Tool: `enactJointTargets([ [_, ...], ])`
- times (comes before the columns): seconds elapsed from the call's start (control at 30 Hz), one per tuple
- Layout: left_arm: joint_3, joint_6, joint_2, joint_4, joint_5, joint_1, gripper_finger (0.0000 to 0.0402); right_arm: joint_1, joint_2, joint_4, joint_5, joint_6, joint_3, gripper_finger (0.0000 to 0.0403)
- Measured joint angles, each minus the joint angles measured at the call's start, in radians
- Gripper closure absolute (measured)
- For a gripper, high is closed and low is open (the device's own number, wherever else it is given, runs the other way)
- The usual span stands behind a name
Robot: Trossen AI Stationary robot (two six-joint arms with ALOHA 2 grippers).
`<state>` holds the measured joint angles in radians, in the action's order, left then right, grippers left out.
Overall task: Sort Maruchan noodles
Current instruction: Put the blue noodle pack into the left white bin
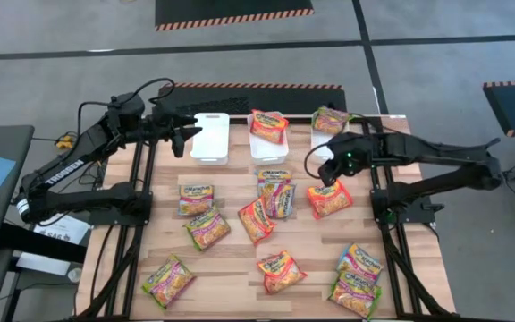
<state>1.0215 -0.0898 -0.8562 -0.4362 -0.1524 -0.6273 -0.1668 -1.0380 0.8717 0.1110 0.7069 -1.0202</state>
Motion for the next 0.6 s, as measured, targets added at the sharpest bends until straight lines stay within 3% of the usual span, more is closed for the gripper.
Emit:
enactJointTargets([
  [0.3, 0.000, -0.003, 0.000, 0.000, 0.000, 0.000, 0.0239, -0.094, 0.082, -0.312, -0.167, -0.081, 0.238, 0.0282],
  [0.6, 0.000, -0.020, 0.000, 0.000, 0.002, 0.000, 0.0239, -0.212, 0.081, -0.694, -0.434, -0.200, 0.417, 0.0282],
])
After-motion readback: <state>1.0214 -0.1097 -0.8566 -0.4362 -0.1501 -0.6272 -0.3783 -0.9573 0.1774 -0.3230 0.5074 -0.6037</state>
